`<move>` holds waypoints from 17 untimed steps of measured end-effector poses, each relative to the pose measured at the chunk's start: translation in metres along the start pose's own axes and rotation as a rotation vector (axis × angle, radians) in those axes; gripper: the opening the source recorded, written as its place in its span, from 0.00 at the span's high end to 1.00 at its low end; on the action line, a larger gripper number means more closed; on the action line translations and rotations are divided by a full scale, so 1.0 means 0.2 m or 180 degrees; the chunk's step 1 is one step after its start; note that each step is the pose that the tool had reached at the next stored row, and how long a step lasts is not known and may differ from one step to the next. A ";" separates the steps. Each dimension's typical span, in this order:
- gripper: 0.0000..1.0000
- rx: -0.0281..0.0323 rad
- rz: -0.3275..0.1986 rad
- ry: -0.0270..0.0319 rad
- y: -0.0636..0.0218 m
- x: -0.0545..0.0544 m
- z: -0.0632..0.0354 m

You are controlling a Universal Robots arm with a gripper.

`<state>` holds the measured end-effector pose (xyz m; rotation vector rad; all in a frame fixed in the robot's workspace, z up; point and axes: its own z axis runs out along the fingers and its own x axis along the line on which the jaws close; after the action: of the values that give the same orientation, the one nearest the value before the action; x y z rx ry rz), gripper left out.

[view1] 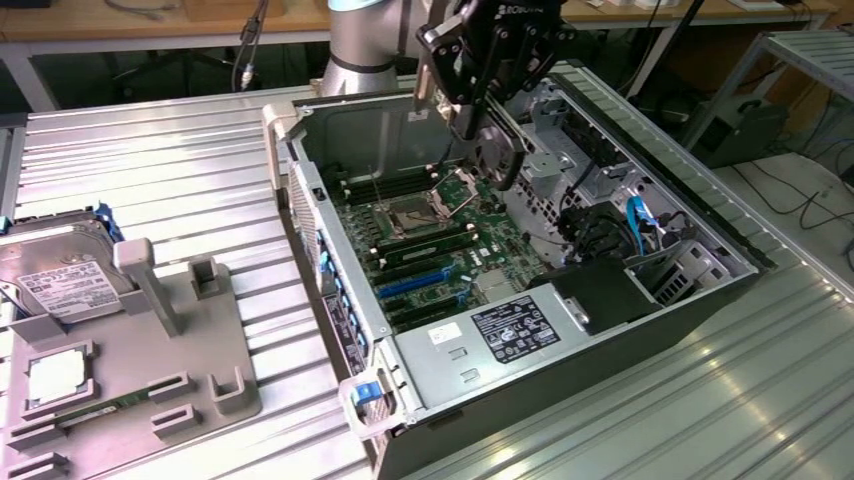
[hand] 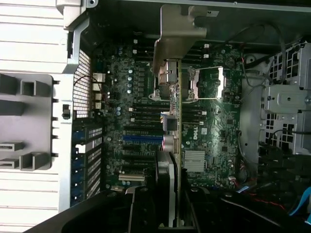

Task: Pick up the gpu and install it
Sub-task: 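Pick up the gpu and move the gpu toward the slot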

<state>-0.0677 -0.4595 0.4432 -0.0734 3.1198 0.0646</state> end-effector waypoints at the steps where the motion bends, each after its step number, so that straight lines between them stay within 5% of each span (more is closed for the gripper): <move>1: 0.72 0.0000 0.0000 0.0000 0.000 -0.01 0.000; 17: 0.72 0.0000 0.0000 0.0000 -0.006 -0.13 0.003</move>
<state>-0.0425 -0.4595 0.4431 -0.0734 3.1198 0.0647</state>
